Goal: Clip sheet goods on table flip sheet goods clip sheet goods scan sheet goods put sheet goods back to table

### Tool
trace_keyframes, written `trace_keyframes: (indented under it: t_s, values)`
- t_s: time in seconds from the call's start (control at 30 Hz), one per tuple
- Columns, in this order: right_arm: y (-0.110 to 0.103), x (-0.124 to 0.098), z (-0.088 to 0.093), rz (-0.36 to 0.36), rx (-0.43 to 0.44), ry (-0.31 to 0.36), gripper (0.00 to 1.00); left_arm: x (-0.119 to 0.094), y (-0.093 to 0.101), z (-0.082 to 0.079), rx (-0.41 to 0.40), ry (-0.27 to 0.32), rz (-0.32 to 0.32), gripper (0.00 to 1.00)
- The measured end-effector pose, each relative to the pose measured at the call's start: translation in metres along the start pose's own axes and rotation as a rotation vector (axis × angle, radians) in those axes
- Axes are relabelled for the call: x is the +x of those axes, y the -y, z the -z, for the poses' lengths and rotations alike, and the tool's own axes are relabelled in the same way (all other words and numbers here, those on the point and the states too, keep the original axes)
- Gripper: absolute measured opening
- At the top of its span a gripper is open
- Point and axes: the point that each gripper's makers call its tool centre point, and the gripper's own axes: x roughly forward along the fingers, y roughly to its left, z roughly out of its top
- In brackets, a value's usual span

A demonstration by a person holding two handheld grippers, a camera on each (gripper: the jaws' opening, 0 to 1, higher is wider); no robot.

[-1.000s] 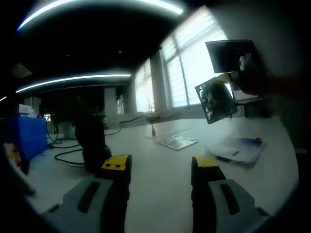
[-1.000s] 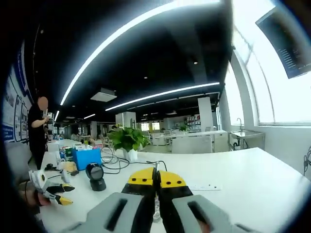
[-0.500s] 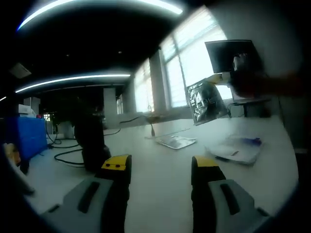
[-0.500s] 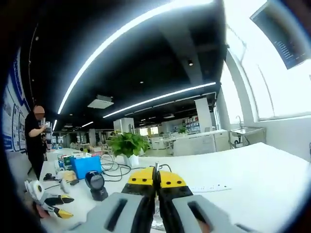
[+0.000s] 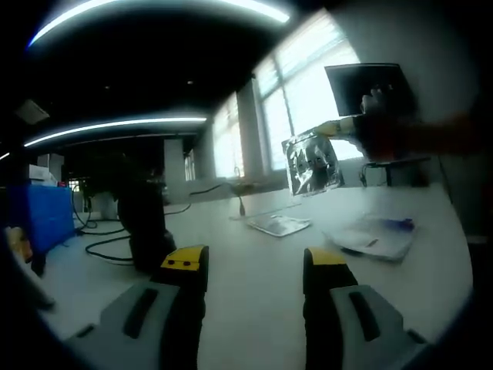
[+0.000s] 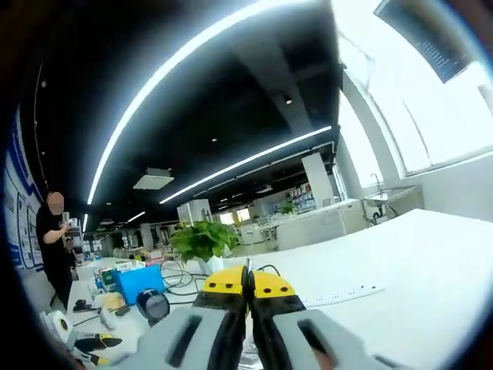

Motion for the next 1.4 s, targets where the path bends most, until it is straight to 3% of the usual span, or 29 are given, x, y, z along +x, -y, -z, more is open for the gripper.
trace_keyframes:
  t_s: [0.57,0.9,1.17,1.4]
  values:
    - [-0.019,0.028,0.007,0.013,0.012,0.025,0.0,0.0,0.0,0.001,0.002,-0.005,-0.001,0.42]
    - [-0.013,0.045,0.017,0.075,-0.002,0.037,0.0,0.0,0.002,0.001,0.004,-0.003,0.008,0.42]
    - [-0.024,0.058,0.033,0.092,-0.051,0.016,0.0,0.0,0.001,0.001,-0.001,-0.005,0.008,0.42]
    - [-0.028,0.067,0.035,0.105,-0.051,0.011,0.0,0.0,0.003,0.0,-0.005,0.001,0.02,0.42]
